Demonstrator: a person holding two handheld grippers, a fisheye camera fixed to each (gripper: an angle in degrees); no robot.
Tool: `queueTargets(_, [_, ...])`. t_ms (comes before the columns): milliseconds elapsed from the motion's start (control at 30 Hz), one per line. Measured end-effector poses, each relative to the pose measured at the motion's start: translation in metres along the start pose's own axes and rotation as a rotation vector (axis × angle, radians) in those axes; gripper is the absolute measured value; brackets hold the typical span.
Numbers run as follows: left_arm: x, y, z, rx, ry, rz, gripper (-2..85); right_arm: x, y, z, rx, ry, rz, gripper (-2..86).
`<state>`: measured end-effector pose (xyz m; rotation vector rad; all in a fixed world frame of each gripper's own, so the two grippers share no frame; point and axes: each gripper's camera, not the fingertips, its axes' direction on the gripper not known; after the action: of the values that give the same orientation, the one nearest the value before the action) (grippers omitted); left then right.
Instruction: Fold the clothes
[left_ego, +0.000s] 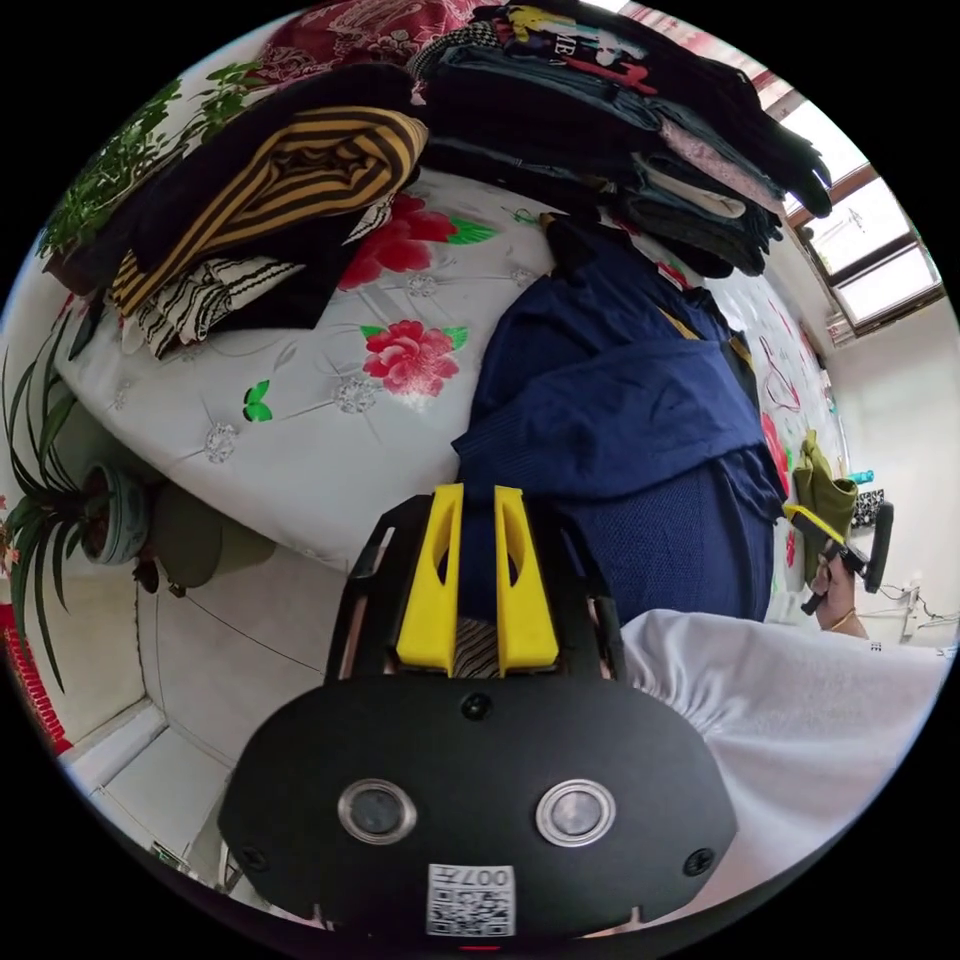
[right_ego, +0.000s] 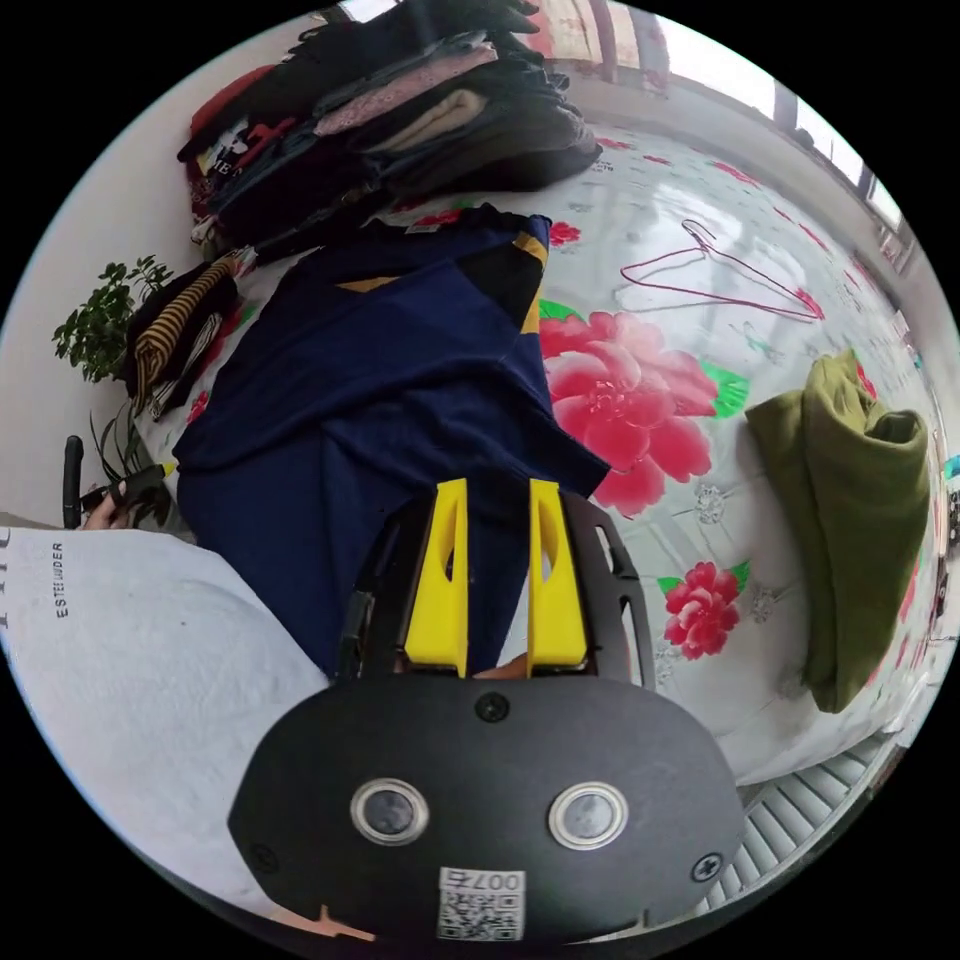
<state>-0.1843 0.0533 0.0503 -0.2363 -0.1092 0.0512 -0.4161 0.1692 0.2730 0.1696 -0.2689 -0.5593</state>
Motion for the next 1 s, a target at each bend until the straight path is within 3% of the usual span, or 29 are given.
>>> queueTargets(67, [-0.002, 0.004, -0.001, 0.003, 0.001, -0.004, 5.8, -0.002, -0.007, 0.024, -0.105, 0.029, -0.024, 3.2])
queueTargets(133, [-0.005, 0.01, -0.002, -0.001, -0.015, -0.001, 5.9, -0.004, -0.005, 0.019, -0.061, 0.097, -0.031, 2.3])
queueTargets(233, [-0.015, 0.021, -0.003, -0.018, -0.043, -0.015, 6.2, 0.004, -0.005, 0.011, -0.113, 0.0, -0.038, 1.3])
queueTargets(533, [-0.027, 0.041, 0.014, -0.118, -0.056, 0.054, 11.8, 0.04, 0.081, -0.042, -0.014, -0.113, 0.183, 5.8])
queueTargets(667, [-0.024, 0.045, 0.032, -0.188, -0.058, 0.071, 12.4, 0.024, 0.123, -0.037, -0.108, -0.143, 0.172, 7.2])
queueTargets(800, [-0.008, 0.035, 0.049, -0.261, -0.03, 0.131, 8.0, -0.004, 0.129, -0.015, -0.226, -0.095, 0.07, 6.9])
queueTargets(900, [0.007, 0.029, 0.054, -0.313, -0.077, 0.232, 3.6, -0.02, 0.122, -0.009, -0.267, 0.114, 0.006, 4.3])
queueTargets(1000, [0.012, 0.02, 0.056, -0.365, -0.071, 0.293, 0.2, -0.013, 0.114, -0.018, -0.269, 0.014, -0.033, 1.5])
